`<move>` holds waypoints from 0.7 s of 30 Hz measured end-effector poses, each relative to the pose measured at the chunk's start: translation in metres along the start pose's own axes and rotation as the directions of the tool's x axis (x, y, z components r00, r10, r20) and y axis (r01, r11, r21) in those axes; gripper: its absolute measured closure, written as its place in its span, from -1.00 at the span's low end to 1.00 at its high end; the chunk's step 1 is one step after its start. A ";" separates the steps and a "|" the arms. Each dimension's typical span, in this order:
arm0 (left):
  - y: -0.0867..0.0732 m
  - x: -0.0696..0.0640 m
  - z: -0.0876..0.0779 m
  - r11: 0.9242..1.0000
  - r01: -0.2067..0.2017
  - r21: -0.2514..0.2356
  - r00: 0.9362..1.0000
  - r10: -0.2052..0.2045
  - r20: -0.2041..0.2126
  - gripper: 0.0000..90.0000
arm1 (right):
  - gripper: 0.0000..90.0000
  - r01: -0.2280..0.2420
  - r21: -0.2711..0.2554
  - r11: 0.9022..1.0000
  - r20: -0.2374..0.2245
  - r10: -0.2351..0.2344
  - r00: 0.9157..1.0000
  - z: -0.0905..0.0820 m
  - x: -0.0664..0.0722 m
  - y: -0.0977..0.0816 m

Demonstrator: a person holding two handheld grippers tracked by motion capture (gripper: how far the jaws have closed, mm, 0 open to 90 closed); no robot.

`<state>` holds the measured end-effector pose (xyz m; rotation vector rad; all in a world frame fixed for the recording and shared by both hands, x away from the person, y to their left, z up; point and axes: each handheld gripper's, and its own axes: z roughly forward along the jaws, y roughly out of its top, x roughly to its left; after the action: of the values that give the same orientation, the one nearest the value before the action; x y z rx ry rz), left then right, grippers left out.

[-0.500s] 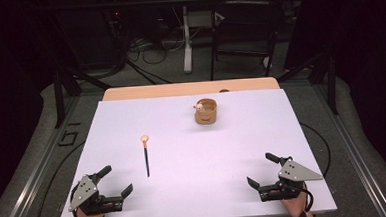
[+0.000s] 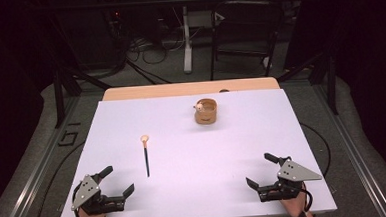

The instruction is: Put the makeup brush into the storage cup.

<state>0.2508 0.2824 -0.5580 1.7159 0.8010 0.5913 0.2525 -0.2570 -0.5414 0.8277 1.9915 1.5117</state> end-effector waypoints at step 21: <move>0.008 -0.017 0.024 0.993 0.066 0.098 0.994 -0.056 -0.098 -1.00 | -1.00 0.004 -0.015 1.000 -0.022 -0.005 1.000 -0.003 0.003 0.000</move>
<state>0.2593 0.2531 -0.5572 1.7585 0.9622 0.6033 0.2489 -0.2566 -0.5404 0.8029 1.9937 1.5380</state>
